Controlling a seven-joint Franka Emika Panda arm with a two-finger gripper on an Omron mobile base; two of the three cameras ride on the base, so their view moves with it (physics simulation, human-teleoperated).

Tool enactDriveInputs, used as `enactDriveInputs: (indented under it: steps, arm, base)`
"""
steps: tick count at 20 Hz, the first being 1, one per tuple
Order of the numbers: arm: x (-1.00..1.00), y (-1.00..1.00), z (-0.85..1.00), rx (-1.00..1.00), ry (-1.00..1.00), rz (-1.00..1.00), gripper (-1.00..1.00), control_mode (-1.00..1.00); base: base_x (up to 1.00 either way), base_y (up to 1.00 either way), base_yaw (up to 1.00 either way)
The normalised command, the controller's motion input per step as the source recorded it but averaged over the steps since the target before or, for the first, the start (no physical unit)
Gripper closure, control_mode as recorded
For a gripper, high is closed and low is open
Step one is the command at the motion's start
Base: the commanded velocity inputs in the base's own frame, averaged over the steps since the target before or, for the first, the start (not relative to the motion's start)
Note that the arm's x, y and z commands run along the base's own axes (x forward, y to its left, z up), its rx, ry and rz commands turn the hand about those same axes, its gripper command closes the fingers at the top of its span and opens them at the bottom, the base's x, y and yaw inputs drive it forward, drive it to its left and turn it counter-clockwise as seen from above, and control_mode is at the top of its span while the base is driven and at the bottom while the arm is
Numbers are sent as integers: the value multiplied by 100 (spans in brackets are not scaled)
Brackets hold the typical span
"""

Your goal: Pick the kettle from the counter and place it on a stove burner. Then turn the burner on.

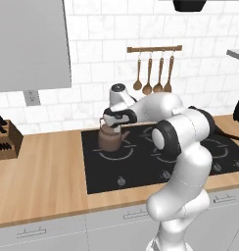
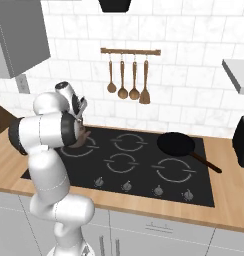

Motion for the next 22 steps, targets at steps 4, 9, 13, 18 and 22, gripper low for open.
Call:
enactDriveInputs:
  steps: [4,9,13,18,22]
  arm:
    - [6,-8,-8,-1,7,0,100,-100]
    - [8,-13,-6,0,8,0,100,-100]
    - [-1,0,-26,0,16,0,100,-100]
    - [-14,-4,-5,-1,3,1,100,-100]
    - [-21,-29,0,-2,0,2,100,-100]
  base:
    - [0,0,0]
    - [0,0,0]
    - [0,0,0]
    - [0,0,0]
    - [0,0,0]
